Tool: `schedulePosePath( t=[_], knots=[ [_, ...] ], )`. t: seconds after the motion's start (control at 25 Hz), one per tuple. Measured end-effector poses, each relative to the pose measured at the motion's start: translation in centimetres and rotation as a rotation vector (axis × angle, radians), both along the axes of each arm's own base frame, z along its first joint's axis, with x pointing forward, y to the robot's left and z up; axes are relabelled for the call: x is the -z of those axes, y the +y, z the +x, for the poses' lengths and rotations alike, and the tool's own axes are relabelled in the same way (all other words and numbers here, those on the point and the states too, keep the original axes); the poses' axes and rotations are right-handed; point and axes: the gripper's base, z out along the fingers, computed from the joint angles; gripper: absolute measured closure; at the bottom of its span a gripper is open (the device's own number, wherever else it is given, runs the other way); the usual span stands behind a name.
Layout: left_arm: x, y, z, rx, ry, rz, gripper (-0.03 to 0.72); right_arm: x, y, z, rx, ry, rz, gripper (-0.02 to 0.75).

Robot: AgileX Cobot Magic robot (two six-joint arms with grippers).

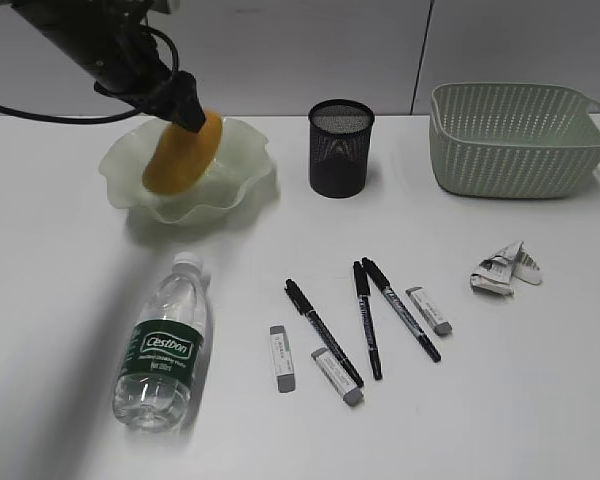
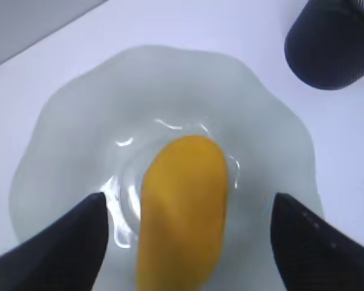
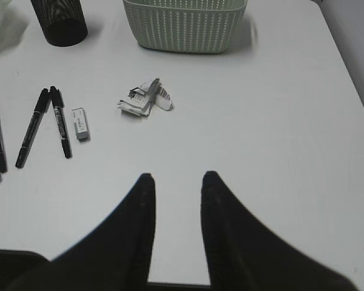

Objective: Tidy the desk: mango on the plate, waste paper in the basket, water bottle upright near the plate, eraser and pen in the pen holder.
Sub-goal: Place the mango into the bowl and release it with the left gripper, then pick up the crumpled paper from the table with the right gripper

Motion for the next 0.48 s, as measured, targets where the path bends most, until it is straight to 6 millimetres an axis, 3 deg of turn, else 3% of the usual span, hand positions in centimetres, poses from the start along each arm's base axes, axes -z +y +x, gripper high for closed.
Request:
schedulePosePath(
  t=[0.08,0.32,0.4,0.48],
  knots=[
    [-0.9,0.1,-0.2,-0.007,-0.018,-0.001,0.064,0.0,0.0,0.0,0.0,0.0,0.0,0.513],
    [-0.9,0.3,-0.4,-0.012,0.002,0.018,0.066,0.0,0.1,0.0,-0.011,0.002,0.015,0.513],
    [-2.0,0.5,-1.2,-0.01,0.024,0.019,0.083,0.0,0.2,0.0,-0.012,0.002,0.017,0.513],
    [-4.3,0.8,-2.3,-0.029,0.027,0.012,0.133,0.0,0.2,0.0,-0.012,0.002,0.017,0.513]
  ],
)
